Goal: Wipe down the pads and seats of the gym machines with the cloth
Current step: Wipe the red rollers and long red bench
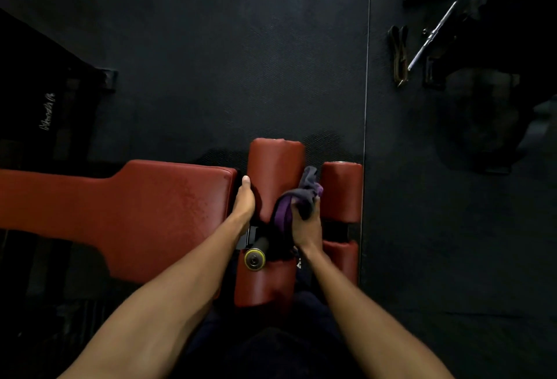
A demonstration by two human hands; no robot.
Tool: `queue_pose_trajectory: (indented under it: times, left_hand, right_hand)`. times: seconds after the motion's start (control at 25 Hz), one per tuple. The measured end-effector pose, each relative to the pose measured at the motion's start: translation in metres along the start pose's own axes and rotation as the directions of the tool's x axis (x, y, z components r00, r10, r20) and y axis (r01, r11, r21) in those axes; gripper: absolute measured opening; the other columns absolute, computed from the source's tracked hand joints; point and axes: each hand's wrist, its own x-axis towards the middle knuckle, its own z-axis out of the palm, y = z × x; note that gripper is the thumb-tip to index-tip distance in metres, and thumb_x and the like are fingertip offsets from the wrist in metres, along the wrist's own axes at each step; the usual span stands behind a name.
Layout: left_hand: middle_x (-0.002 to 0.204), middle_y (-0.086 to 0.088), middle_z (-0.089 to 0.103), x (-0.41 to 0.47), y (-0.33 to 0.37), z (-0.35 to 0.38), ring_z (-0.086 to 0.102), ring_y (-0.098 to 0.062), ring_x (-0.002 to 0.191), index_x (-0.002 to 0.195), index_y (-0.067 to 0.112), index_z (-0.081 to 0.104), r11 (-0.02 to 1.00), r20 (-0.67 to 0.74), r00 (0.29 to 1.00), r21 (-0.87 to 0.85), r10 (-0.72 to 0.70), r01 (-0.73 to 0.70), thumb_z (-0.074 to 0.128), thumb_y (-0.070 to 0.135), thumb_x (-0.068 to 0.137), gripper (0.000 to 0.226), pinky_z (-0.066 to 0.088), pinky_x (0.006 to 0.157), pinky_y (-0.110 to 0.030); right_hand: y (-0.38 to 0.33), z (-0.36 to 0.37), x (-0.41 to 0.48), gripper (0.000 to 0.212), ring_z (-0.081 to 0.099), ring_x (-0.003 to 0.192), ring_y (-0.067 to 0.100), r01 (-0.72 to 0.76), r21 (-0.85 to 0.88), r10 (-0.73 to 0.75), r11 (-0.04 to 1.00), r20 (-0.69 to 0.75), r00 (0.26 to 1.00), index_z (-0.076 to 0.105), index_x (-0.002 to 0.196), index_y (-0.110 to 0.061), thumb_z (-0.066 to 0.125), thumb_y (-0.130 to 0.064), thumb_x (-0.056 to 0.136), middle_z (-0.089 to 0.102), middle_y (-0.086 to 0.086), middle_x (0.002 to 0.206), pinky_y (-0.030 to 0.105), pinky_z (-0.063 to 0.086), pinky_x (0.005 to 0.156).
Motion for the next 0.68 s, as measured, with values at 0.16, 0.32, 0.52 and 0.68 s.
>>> queue_pose_trajectory:
  times: [0.16,0.32,0.52,0.68]
  left_hand:
    - [0.129,-0.004,0.057,-0.002,-0.005,0.01,0.054,-0.03,0.125,0.14,0.006,0.05,0.997,-0.035,0.999,-0.073,0.015,-0.017,0.029,0.065,0.095,0.076,0.04,0.109,-0.039]
    - [0.145,-0.017,0.052,0.017,-0.021,0.011,0.05,-0.032,0.133,0.143,0.006,0.049,0.998,-0.016,0.999,-0.043,0.039,-0.04,0.032,0.062,0.095,0.075,0.035,0.115,-0.045]
    - [0.153,-0.012,0.044,-0.001,-0.005,0.0,0.042,-0.028,0.14,0.151,0.007,0.04,0.999,0.011,1.0,0.041,0.019,-0.019,0.022,0.051,0.107,0.064,0.029,0.118,-0.039]
    - [0.153,-0.016,0.044,-0.002,-0.006,-0.008,0.042,-0.029,0.141,0.151,0.006,0.04,0.989,0.044,0.999,0.146,0.006,-0.012,0.018,0.055,0.106,0.07,0.029,0.118,-0.037]
  right_hand:
    - [-0.001,-0.001,-0.022,0.085,0.034,0.144,0.043,0.331,-0.245,-0.321,0.911,0.083,0.944,0.02,0.158,-0.04,0.055,-0.031,0.081,0.019,0.017,0.165,0.053,0.043,0.109]
    - [-0.058,0.009,0.018,0.092,0.033,0.143,0.045,0.45,-0.384,-0.437,0.806,0.126,0.891,0.023,0.158,-0.044,0.066,-0.05,0.077,0.017,0.01,0.164,0.05,0.04,0.109]
    - [-0.06,0.002,0.045,0.089,0.051,0.134,0.034,0.252,-0.095,-0.257,0.963,-0.05,0.965,0.019,0.158,-0.04,0.074,-0.04,0.088,0.037,0.003,0.16,0.041,0.045,0.102]
    - [-0.014,0.001,0.02,0.075,0.052,0.135,0.035,-0.005,-0.03,0.004,1.0,-0.03,1.0,0.018,0.16,-0.032,0.058,-0.048,0.099,0.049,0.012,0.152,0.036,0.04,0.106]
